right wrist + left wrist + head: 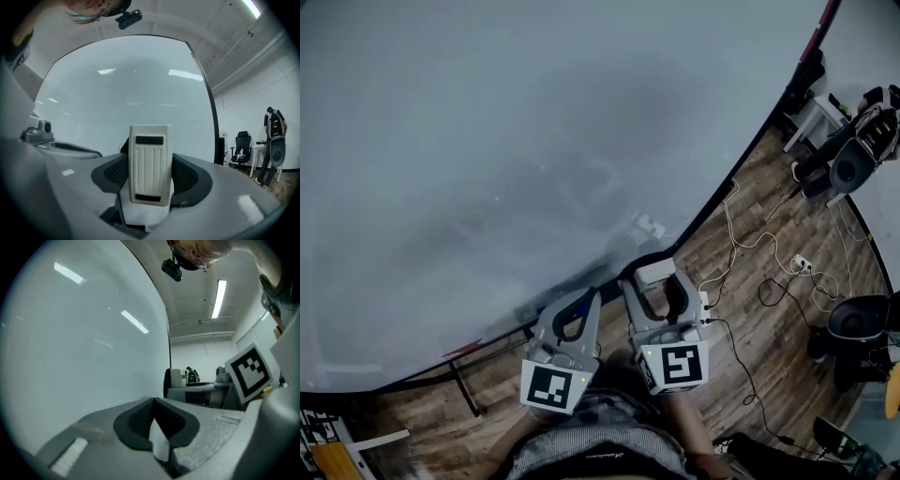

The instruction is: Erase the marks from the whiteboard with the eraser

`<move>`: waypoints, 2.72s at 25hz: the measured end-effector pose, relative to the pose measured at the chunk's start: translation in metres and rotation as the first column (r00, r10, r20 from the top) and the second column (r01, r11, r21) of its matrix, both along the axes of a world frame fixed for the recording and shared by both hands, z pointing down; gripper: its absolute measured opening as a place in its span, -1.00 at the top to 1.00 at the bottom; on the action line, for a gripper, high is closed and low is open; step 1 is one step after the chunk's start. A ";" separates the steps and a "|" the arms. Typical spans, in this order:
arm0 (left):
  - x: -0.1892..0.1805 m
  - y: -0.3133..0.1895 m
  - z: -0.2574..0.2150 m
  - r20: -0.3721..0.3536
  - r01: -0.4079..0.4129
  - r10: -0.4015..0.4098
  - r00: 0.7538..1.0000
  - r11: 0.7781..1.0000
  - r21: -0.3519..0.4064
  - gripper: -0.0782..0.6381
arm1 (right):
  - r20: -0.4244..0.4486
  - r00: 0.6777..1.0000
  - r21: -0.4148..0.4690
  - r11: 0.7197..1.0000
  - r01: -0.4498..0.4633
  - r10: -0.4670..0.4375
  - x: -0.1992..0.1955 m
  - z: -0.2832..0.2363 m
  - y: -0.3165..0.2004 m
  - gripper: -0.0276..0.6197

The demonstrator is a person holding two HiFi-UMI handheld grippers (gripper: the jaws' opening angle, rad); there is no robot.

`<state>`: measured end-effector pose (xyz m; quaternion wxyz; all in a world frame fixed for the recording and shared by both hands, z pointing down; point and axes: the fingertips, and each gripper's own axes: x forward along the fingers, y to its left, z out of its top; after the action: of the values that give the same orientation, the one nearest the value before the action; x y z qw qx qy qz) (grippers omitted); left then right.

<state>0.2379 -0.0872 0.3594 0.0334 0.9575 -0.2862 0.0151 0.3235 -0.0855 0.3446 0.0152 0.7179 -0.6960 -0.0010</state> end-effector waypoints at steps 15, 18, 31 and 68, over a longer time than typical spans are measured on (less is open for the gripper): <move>0.053 -0.019 -0.005 0.013 0.142 -0.142 0.990 0.990 -0.009 0.77 | -0.035 0.994 0.005 0.994 0.105 -0.105 0.078 -0.016 -0.042 0.10; 0.059 -0.019 -0.002 0.013 0.180 -0.180 0.984 0.983 -0.023 0.77 | -0.034 0.992 0.012 0.992 0.124 -0.123 0.090 -0.017 -0.045 0.10; 0.060 -0.009 0.013 0.027 0.373 -0.372 0.928 0.926 -0.057 0.77 | -0.049 0.983 0.041 0.983 0.179 -0.177 0.101 -0.016 -0.059 0.10; -0.118 0.000 0.010 0.022 0.321 -0.320 0.947 0.946 -0.055 0.77 | -0.049 0.993 0.023 0.994 0.107 -0.106 -0.066 -0.014 -0.047 0.11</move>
<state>0.1203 -0.0875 0.3697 0.0611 0.8967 -0.4377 0.0238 0.2573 -0.1325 0.3307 0.0226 0.6797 -0.7326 -0.0277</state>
